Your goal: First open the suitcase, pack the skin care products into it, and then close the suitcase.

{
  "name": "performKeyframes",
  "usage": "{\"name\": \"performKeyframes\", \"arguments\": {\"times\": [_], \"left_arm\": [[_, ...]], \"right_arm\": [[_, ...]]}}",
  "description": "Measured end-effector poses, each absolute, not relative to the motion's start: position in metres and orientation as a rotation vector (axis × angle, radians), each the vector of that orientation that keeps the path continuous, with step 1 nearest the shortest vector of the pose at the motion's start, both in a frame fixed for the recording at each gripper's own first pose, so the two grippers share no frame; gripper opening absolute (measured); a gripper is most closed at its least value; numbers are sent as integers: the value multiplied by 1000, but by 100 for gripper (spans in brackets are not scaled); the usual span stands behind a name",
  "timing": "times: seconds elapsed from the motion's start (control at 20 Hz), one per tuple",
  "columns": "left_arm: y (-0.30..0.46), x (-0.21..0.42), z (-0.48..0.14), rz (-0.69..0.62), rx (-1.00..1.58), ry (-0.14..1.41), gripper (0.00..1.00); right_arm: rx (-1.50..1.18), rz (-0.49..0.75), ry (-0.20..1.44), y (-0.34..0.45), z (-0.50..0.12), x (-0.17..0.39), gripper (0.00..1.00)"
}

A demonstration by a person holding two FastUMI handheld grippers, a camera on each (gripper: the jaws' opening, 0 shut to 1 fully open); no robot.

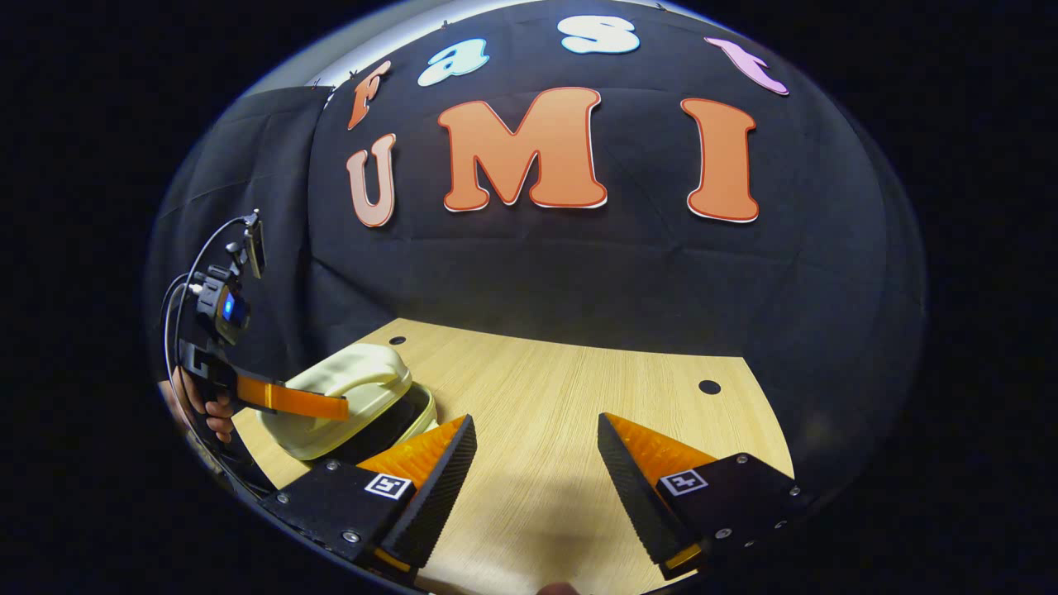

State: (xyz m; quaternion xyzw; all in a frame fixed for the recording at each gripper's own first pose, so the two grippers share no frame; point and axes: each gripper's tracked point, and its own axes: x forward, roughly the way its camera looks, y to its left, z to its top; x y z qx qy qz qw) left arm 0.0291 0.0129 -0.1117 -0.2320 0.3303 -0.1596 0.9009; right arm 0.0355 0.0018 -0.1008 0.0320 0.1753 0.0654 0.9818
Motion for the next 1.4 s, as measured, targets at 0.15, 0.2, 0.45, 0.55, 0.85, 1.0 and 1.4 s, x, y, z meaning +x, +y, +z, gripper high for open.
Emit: {"name": "performKeyframes", "arguments": {"times": [0.15, 0.2, 0.45, 0.55, 0.85, 1.0, 1.4], "left_arm": [[5, 31, -132, -278, -418, 723, 6], [0, 30, -140, -259, -388, 734, 6], [-21, 27, -174, -225, -208, 817, 21], [-51, 22, -168, -282, -235, 814, 40], [-68, 23, -96, -276, -169, 605, 80], [-63, 36, -38, -222, -128, 432, 93], [-54, 44, 47, -105, -114, 121, 97]], "right_arm": [[56, 148, 360, -2, -106, 30, 94], [56, 158, 360, -3, -106, 29, 94], [54, 180, 356, -9, -110, 21, 94], [57, 182, 347, -12, -108, 18, 94], [68, 153, 262, -22, -84, 18, 94], [47, 143, 202, -22, -67, 19, 94], [-10, 162, 60, -9, -24, 14, 93]]}}
